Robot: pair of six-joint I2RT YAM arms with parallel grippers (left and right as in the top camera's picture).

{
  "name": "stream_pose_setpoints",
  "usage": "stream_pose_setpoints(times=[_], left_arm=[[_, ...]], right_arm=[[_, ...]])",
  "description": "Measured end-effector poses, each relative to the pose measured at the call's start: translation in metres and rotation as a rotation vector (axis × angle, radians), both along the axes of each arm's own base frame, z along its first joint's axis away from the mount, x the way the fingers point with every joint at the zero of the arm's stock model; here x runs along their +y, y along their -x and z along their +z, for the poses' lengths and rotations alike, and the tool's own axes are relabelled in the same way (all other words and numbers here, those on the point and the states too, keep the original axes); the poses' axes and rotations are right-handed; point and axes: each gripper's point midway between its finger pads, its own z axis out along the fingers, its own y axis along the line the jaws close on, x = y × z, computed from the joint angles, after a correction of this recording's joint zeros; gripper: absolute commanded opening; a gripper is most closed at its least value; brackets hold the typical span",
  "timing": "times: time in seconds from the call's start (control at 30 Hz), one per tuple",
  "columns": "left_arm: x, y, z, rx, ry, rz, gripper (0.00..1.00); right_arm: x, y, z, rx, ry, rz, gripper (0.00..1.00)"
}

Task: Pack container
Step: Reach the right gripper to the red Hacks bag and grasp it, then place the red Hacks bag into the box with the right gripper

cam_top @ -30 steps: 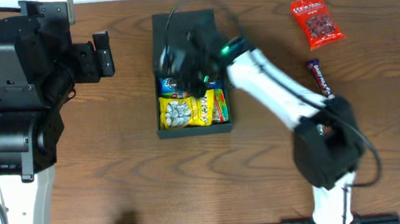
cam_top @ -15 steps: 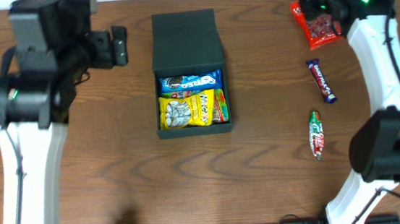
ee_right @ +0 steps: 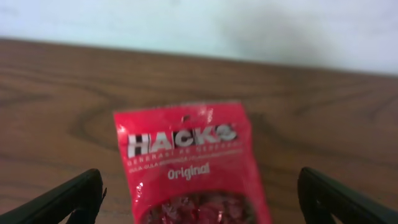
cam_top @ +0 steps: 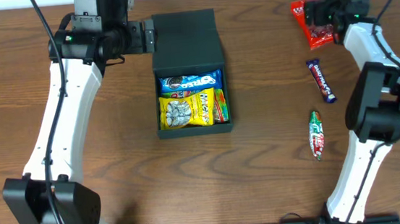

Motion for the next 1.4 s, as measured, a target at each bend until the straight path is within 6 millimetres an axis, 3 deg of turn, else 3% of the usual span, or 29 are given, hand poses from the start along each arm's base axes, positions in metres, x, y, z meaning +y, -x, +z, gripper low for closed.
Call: stream_pose_setpoints(times=[0.1,0.33,0.57,0.77,0.9,0.97,1.03,1.17,1.33,1.4], left_arm=[[0.000,-0.002,0.002,-0.007,0.011,0.012,0.95],[0.000,-0.005,0.005,-0.011,0.038,0.041,0.95],[-0.001,-0.008,0.007,-0.017,0.057,0.059,0.95],[-0.001,-0.008,0.007,-0.018,0.058,0.059,0.95],[-0.001,-0.008,0.007,-0.019,0.058,0.059,0.95],[-0.001,-0.008,0.007,-0.018,0.057,0.059,0.95],[-0.001,-0.008,0.007,-0.019,0.055,0.056,0.95],[-0.001,-0.007,0.007,-0.022,0.045,0.046,0.95],[-0.001,-0.007,0.008,-0.034,0.023,0.020,0.95],[0.000,-0.006,0.012,-0.048,0.013,0.008,0.95]], right_arm=[[-0.003,0.000,-0.023,0.028,0.003,-0.018,0.99],[-0.007,0.003,-0.054,0.074,0.011,-0.039,0.96],[-0.008,0.003,-0.057,0.076,0.002,-0.053,0.61],[-0.008,0.006,-0.059,0.099,-0.007,-0.062,0.53],[-0.008,0.007,-0.056,0.105,-0.016,-0.068,0.37],[-0.008,0.006,-0.046,0.102,-0.022,-0.074,0.20],[-0.008,0.008,-0.034,0.100,-0.027,-0.079,0.11],[-0.003,0.011,-0.005,0.084,-0.038,-0.062,0.09],[0.024,0.020,0.081,-0.008,-0.061,0.010,0.09],[0.051,0.029,0.126,-0.056,-0.074,0.079,0.08]])
